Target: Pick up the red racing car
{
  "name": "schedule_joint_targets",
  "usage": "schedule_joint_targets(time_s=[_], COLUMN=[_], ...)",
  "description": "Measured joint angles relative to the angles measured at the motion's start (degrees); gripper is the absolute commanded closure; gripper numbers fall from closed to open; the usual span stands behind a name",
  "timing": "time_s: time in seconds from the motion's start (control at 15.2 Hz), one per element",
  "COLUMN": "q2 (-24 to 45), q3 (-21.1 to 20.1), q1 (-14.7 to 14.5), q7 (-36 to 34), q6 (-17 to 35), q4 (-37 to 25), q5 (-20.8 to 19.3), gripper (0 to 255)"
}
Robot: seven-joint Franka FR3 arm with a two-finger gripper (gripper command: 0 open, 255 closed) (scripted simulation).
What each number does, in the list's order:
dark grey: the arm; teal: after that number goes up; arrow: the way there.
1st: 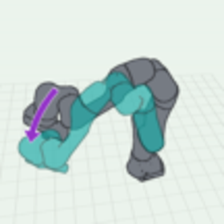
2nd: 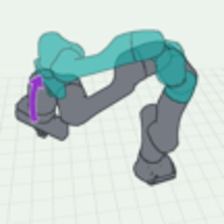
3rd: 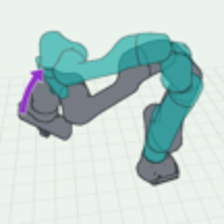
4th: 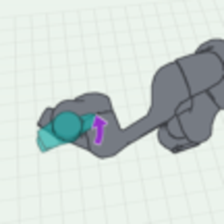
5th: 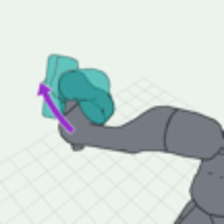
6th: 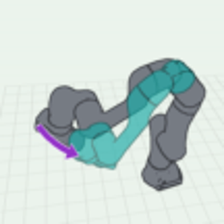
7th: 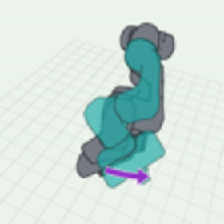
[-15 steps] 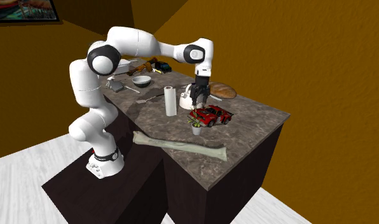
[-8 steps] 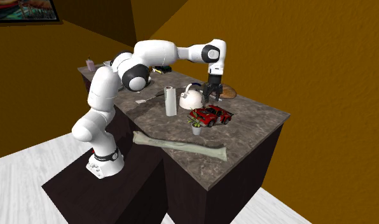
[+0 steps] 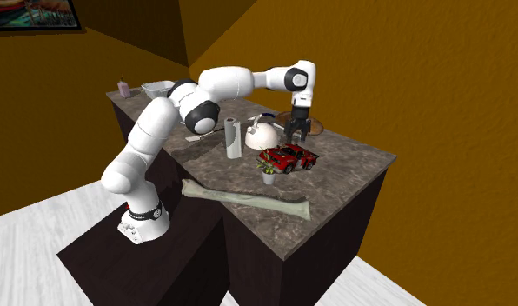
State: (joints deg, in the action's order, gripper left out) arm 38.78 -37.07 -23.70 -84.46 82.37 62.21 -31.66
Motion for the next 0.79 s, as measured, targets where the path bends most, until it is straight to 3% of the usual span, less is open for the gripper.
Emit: schedule_joint_targets(time_s=[0.2, 0.26, 0.79], q2=[-0.4, -0.4, -0.5], q3=[-0.1, -0.2, -0.1], q1=[0.9, 1.0, 1.2], q7=[-0.8, -0.9, -1.0], q6=[2.5, 2.8, 3.1], q4=[3.2, 3.6, 3.9], q5=[0.1, 0.1, 0.1], gripper=[0, 255, 255])
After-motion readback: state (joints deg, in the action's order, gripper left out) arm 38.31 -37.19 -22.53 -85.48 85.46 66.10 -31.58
